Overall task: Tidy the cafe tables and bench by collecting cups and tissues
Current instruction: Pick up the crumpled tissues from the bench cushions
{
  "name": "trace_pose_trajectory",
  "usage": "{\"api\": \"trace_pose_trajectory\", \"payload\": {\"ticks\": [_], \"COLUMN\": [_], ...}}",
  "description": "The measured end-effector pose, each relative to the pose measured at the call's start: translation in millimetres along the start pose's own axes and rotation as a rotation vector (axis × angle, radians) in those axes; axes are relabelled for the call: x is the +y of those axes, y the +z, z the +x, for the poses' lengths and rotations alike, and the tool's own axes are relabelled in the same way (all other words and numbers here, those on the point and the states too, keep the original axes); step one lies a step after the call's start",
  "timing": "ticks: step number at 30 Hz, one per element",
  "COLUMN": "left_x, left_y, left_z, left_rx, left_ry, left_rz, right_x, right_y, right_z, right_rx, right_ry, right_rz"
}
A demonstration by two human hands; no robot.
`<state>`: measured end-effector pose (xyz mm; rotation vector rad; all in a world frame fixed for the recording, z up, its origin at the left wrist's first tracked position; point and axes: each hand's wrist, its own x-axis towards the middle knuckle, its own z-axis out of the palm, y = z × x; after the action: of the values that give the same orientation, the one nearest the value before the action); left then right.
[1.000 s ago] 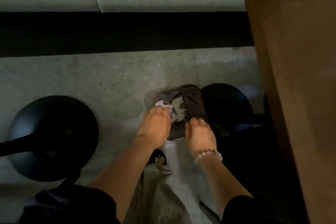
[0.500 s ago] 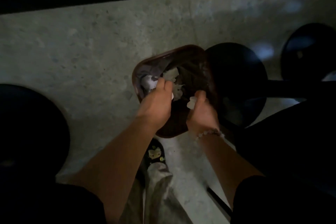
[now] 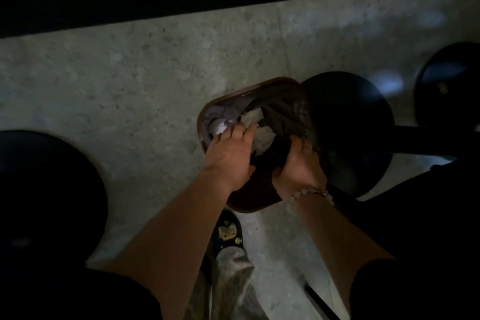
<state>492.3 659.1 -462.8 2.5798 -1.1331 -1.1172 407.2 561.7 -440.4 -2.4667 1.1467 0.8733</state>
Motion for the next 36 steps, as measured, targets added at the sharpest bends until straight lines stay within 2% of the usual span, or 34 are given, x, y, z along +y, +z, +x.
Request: {"api": "trace_pose_trajectory", "payload": {"ticks": [7, 13, 19, 26, 29, 32, 36], "left_x": [0, 6, 33, 56, 63, 72, 78], "left_y": [-17, -97, -232, -374, -415, -442, -471], "left_z": [-23, -75, -137, -225, -262, -284, -286], "left_rx": [0.01, 0.013, 0.136, 0.353, 0.445, 0.531, 0.619], "left_ry": [-0.003, -0.081, -0.181, -0.35, -0.403, -0.407, -0.39], "left_rz": [0.084, 0.172, 0.202, 0.16, 0.156, 0.188, 0.211], "right_x": [-15, -43, -88, -124, -125, -132, -147], "right_y": [-17, -89, -207, -342, -383, -418, -455], "right_z": [-13, -59, -118, -192, -216, -230, -233], "right_rx": [0.055, 0.01, 0.123, 0.29, 0.369, 0.531, 0.596], "right_ry": [-0.03, -0.145, -0.309, -0.561, -0.653, -0.722, -0.775], "right_rz": [-0.039, 0.008, 0.034, 0.032, -0.001, 0.035, 0.007]}}
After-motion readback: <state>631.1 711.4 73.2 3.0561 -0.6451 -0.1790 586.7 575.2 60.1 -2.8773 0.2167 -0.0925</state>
